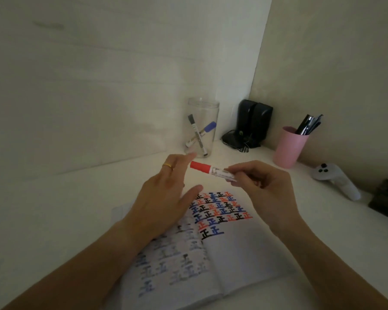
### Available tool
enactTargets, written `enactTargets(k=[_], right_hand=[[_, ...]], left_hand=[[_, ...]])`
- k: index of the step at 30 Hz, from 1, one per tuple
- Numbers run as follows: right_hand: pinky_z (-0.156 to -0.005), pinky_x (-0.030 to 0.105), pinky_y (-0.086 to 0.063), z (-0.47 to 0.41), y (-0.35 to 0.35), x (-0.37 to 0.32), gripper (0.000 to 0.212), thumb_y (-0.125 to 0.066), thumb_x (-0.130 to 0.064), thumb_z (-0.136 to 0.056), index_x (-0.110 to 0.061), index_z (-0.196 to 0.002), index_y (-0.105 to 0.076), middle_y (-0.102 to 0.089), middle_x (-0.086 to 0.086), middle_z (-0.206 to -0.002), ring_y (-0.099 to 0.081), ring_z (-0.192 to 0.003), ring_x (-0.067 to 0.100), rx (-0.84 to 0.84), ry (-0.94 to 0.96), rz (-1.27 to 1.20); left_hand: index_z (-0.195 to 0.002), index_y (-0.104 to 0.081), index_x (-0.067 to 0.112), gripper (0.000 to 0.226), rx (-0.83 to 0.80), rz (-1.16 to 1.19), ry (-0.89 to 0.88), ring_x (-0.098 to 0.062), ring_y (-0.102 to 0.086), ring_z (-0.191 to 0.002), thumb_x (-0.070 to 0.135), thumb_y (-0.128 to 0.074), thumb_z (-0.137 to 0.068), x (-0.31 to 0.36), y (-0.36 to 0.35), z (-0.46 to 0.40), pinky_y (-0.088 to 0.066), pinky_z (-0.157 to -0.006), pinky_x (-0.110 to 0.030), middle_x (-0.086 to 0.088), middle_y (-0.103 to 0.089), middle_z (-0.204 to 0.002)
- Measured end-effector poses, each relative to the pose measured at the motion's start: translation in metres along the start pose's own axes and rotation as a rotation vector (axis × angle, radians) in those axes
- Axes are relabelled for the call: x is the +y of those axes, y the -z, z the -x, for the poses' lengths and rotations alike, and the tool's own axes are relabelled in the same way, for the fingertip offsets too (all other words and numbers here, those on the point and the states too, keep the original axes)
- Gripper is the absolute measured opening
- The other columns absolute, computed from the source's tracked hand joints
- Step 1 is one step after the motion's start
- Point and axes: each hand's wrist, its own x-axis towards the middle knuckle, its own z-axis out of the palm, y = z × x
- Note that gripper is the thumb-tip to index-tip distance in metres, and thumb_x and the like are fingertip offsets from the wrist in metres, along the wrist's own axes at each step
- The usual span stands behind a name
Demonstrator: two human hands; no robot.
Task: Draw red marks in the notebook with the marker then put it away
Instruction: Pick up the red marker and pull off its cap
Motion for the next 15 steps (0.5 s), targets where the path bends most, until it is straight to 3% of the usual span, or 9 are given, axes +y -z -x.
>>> enactTargets(k=[3, 5, 8, 10, 12, 15], right_hand=[[-0.063, 0.018, -0.060, 0.003, 0.004, 0.006, 0.008, -0.080, -0.021, -0.081, -0.024, -0.088, -0.082, -0.081, -0.010, -0.088, -0.078, -0.080, 0.012, 0.010, -0.157, -0.275], [-0.069, 0.020, -0.060, 0.006, 0.006, 0.007, 0.031, -0.086, -0.039, -0.063, -0.023, -0.089, -0.082, -0.082, -0.003, -0.091, -0.079, -0.084, 0.016, 0.003, -0.220, -0.458], [-0.080, 0.022, -0.058, 0.007, 0.004, 0.010, 0.041, -0.089, -0.037, -0.059, -0.017, -0.093, -0.083, -0.082, 0.008, -0.097, -0.078, -0.092, 0.020, -0.036, -0.282, -0.738], [-0.073, 0.023, -0.058, 0.010, -0.001, 0.009, 0.032, -0.083, -0.034, -0.071, -0.014, -0.096, -0.082, -0.081, 0.008, -0.091, -0.076, -0.082, 0.016, -0.087, -0.261, -0.711], [-0.059, 0.023, -0.053, 0.013, -0.006, 0.009, 0.025, -0.077, -0.035, -0.082, -0.014, -0.094, -0.080, -0.071, 0.010, -0.075, -0.063, -0.061, 0.013, -0.129, -0.204, -0.595], [-0.046, 0.022, -0.043, 0.015, -0.009, 0.006, 0.028, -0.071, -0.034, -0.090, -0.006, -0.095, -0.073, -0.060, 0.006, -0.061, -0.050, -0.049, 0.012, -0.177, -0.188, -0.552]], left_hand=[[-0.125, -0.054, 0.025, 0.031, 0.025, -0.058, -0.093, -0.005, -0.054, -0.070, 0.041, -0.046, -0.100, 0.005, 0.005, -0.001, -0.049, -0.068, -0.022, 0.006, -0.066, -0.108], [-0.116, -0.057, 0.024, 0.025, 0.021, -0.080, -0.149, -0.005, -0.049, -0.064, 0.040, -0.044, -0.101, 0.009, 0.007, -0.001, -0.040, -0.063, -0.017, 0.008, -0.067, -0.094], [-0.107, -0.051, 0.028, 0.024, -0.054, -0.078, -0.215, -0.007, -0.046, -0.058, 0.047, -0.037, -0.102, 0.018, 0.009, 0.001, -0.031, -0.056, -0.011, 0.015, -0.056, -0.084], [-0.100, -0.046, 0.031, 0.025, -0.123, -0.066, -0.237, -0.007, -0.049, -0.057, 0.052, -0.031, -0.101, 0.023, 0.009, 0.005, -0.031, -0.052, -0.011, 0.018, -0.050, -0.080], [-0.093, -0.038, 0.034, 0.024, -0.167, -0.059, -0.251, -0.007, -0.050, -0.056, 0.054, -0.027, -0.099, 0.028, 0.008, 0.008, -0.033, -0.048, -0.014, 0.018, -0.050, -0.075], [-0.088, -0.033, 0.033, 0.029, -0.149, -0.003, -0.209, -0.007, -0.053, -0.055, 0.058, -0.022, -0.098, 0.032, 0.005, 0.012, -0.039, -0.048, -0.017, 0.016, -0.054, -0.069]])
